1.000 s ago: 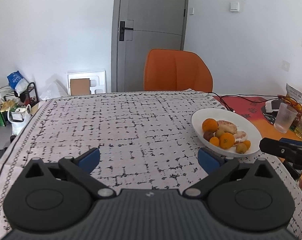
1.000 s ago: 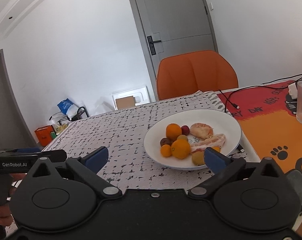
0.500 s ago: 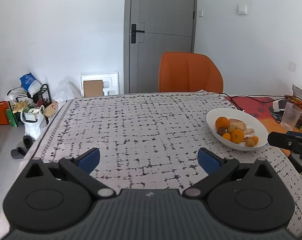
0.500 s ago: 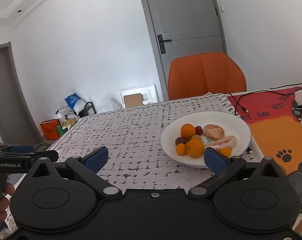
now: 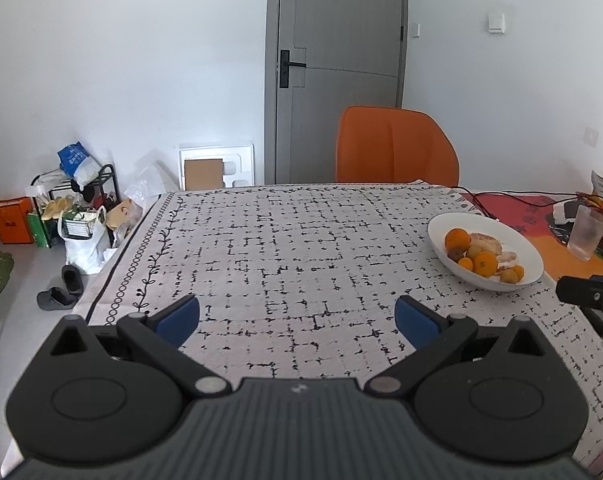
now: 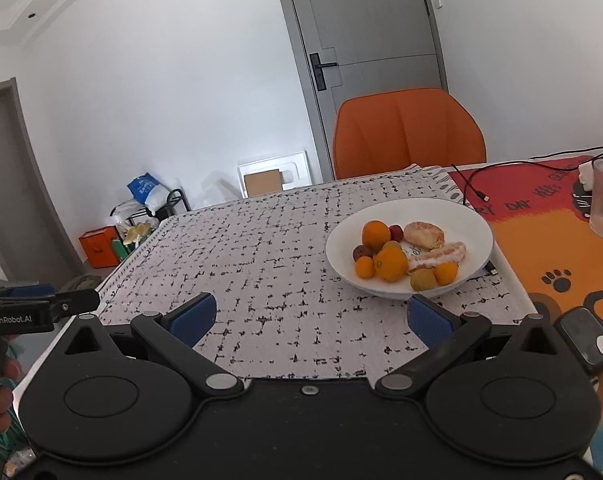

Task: Organize fruits

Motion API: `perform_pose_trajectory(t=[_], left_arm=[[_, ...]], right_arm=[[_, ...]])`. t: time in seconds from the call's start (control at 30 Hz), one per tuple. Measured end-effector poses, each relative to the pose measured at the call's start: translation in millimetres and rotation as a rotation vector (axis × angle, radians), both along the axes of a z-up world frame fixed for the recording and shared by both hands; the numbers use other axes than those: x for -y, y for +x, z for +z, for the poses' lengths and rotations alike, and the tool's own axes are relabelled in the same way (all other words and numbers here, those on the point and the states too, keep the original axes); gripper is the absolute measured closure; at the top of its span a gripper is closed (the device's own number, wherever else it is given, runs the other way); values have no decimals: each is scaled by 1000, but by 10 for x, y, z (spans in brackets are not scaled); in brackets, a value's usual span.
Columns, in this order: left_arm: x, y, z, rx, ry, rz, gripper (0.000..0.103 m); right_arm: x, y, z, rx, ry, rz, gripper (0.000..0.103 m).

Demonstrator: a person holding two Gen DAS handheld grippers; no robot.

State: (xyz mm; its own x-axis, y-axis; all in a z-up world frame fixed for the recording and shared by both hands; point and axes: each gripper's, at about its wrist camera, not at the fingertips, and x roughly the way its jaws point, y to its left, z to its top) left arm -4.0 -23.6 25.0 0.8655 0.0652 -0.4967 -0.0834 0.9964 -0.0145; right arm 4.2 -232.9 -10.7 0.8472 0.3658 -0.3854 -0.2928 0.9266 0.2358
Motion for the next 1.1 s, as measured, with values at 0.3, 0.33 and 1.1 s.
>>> perform_pose_trajectory(t=[0.3,0.33,1.1], left_arm=[[-12,-23,-59,-15,12,5,0],[-17,-24,-62,-16,9,5,0],[-34,-14,-86,-26,6,1,0]], right_arm=[[-59,-16,-16,0,-18,6,0],[-64,-15,-20,-1,-21,8,0],[-82,-5,-57,-8,-31,11,0]])
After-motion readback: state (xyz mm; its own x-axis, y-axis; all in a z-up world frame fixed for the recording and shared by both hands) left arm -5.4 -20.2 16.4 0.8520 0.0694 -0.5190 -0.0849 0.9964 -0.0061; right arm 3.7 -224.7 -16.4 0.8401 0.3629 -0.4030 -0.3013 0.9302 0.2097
